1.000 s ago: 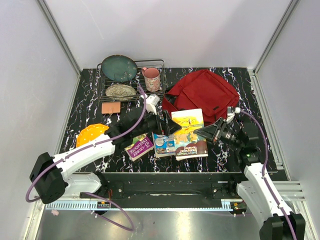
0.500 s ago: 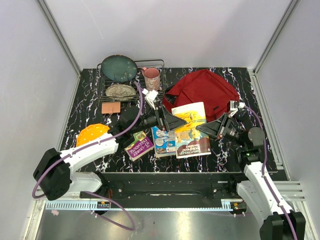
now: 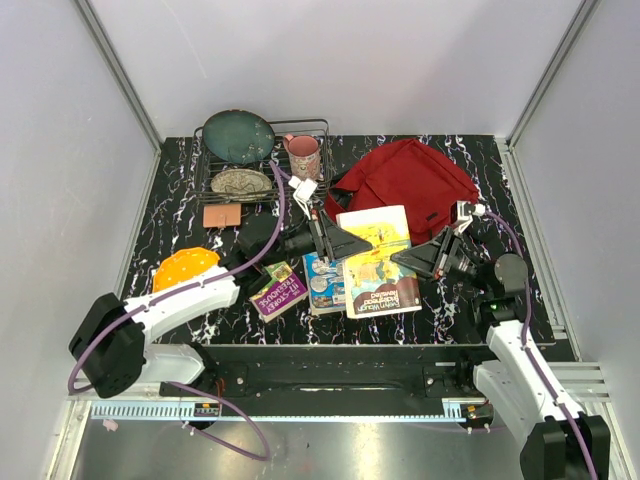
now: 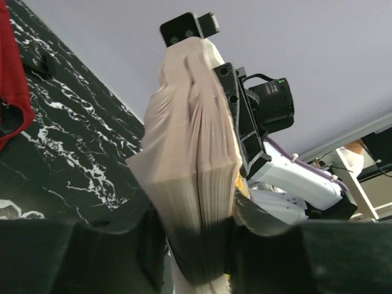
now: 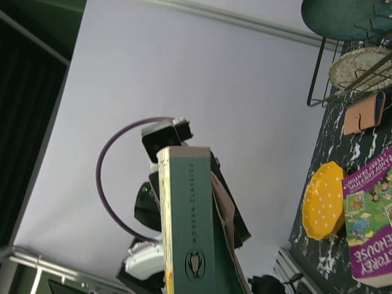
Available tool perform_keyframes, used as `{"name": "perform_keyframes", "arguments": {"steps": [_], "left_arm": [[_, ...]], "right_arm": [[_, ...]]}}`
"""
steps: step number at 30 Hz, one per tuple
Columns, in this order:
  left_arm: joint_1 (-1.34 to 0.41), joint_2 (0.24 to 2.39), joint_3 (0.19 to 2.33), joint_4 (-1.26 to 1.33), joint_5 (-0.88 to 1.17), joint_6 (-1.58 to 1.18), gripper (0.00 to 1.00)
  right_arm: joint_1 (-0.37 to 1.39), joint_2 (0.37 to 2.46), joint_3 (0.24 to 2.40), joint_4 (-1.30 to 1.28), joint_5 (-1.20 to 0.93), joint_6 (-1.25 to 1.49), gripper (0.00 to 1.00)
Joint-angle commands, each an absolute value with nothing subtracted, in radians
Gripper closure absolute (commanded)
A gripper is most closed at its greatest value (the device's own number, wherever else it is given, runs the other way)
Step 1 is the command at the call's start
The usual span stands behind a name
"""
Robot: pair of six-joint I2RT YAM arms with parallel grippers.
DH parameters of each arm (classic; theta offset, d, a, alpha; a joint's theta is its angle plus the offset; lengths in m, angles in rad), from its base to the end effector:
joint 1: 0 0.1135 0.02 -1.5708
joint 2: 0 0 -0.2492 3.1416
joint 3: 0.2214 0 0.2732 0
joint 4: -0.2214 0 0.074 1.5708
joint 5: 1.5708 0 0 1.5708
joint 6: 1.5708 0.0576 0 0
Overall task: Pack the student bag
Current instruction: Pick up the book from the center of the board.
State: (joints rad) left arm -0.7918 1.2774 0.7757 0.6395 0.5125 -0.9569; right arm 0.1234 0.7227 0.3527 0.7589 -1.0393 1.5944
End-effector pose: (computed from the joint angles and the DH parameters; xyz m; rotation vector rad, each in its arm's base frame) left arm 0.2142 -0.2572 0.2935 0.3594 1.6887 -1.7343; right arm 0.1911 0.0737 0.2770 0.0507 1.7195 1.9664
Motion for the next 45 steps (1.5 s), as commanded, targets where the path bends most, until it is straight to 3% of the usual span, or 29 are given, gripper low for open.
{"name": "perform_keyframes", "arguments": {"steps": [1,4,6,7,9,10,13,16,20,29,45], "left_arm": [[-0.788,1.238,0.796,0.568,0.511,-0.890,0.81],[-0.788,1.214,0.821,0.441,0.471,-0.833,1.00],[-0.788,1.189,0.844,0.352,0.396,-0.787,1.00],[-0.788,1.177,0.845,0.281,0.364,-0.776,1.00],[-0.785,1.140,0.854,0.214,0.255,-0.769,1.00],[-0.779,1.128,0.856,0.154,0.220,-0.773,1.00],[-0.755,1.082,0.856,0.094,0.126,-0.814,1.00],[-0.726,1.034,0.842,0.086,0.075,-0.865,1.00],[-0.703,0.989,0.830,0.086,0.031,-0.914,1.00],[-0.693,0.945,0.772,0.227,0.006,-0.983,1.00],[-0.693,0.920,0.695,0.321,0.002,-1.074,1.00]], "right_arm": [[0.129,0.709,0.385,0.665,-1.023,1.496,1.00],[0.129,0.706,0.410,0.504,-1.005,1.393,1.00],[0.129,0.706,0.439,0.393,-0.985,1.317,0.97],[0.127,0.707,0.448,0.368,-0.976,1.302,0.91],[0.129,0.704,0.477,0.286,-0.939,1.254,0.63],[0.129,0.700,0.486,0.264,-0.924,1.240,0.37],[0.130,0.681,0.524,0.099,-0.847,1.152,0.15],[0.135,0.644,0.567,-0.130,-0.747,1.043,0.02],[0.147,0.577,0.526,-0.187,-0.692,1.058,0.00],[0.300,0.517,0.348,0.069,-0.580,1.311,0.00],[0.683,0.969,0.370,0.615,-0.249,1.358,0.00]]}}
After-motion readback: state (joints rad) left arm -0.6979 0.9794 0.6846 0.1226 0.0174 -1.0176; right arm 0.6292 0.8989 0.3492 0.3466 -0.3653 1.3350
